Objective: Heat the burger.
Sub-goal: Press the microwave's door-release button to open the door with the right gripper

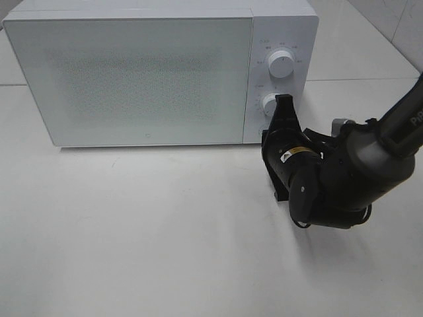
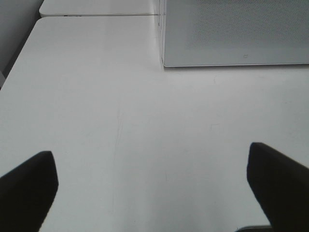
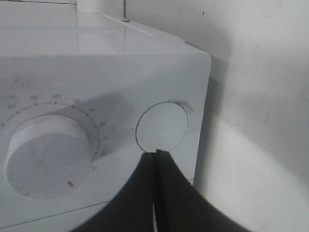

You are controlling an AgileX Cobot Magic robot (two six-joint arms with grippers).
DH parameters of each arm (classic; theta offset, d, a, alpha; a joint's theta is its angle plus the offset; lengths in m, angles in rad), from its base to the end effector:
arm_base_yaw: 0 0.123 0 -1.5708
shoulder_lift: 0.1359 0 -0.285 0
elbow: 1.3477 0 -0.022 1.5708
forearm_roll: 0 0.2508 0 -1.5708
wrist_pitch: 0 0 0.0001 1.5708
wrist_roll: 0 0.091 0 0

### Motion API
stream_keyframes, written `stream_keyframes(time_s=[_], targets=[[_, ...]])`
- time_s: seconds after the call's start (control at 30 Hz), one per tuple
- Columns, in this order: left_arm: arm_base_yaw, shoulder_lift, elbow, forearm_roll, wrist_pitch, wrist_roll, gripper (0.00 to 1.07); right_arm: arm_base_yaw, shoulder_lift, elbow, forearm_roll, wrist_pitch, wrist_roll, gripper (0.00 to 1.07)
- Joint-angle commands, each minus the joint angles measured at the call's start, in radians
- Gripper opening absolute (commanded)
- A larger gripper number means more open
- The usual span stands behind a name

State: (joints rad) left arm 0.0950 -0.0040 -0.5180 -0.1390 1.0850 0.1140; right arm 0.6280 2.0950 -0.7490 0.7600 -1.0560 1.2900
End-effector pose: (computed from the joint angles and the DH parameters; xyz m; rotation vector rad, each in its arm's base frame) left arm -0.0079 -0.0120 0.2809 0.0296 2.0387 -0.0354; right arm 0.3080 0.1563 0.0911 1.3880 1.4070 0.9975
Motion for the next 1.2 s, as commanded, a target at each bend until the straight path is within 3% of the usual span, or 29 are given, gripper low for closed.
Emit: stream_keyframes(time_s=[0.03, 0.47, 0.87, 1.2], targets=[[0.001, -0.007, 0.0, -0.003, -0.015, -0.005, 1.01, -0.016, 0.024, -0.041, 0.023, 0.012, -0.038, 0.0], [0.001, -0.007, 0.0, -0.003, -0.015, -0.005, 1.01, -0.059, 0.07, -0.13, 0.026, 0.06, -0.05, 0.0], [0.001, -0.007, 0.0, -0.003, -0.015, -0.005, 1.01, -0.063, 0.072, -0.139, 0.06, 0.051, -0.064, 0.0], [0.001, -0.007, 0.0, -0.003, -0.015, -0.005, 1.01, -0.063, 0.093, -0.227, 0.073, 0.048, -0.064, 0.0]])
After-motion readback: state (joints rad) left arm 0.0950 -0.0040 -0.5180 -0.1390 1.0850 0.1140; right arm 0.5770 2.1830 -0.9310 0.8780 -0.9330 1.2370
